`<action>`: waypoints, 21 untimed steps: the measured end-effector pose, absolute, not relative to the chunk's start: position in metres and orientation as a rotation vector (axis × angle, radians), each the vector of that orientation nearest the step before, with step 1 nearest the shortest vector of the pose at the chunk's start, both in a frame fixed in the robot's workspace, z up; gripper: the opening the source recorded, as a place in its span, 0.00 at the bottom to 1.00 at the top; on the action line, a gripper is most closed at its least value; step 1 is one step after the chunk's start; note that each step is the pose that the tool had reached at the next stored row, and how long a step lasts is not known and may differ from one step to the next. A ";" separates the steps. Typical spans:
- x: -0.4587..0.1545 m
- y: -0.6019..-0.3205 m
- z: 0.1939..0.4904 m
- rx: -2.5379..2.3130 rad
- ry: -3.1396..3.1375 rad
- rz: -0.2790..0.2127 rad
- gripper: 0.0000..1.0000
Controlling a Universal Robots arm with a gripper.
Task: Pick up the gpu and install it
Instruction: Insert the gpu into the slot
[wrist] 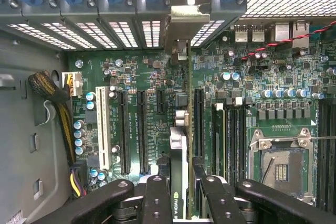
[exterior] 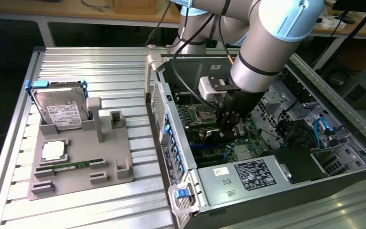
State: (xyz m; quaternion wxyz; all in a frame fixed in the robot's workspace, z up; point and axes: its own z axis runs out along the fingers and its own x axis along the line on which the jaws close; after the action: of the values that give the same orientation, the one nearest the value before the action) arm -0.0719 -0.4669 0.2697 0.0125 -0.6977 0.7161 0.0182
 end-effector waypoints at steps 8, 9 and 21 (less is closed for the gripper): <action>-0.072 -0.467 0.270 -2.207 2.201 0.057 0.27; -0.072 -0.467 0.270 -2.213 2.195 0.057 0.27; -0.073 -0.467 0.270 -2.218 2.189 0.057 0.27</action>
State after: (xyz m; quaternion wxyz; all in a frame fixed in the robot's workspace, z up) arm -0.0727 -0.4666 0.2697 0.0122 -0.7116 0.7022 0.0184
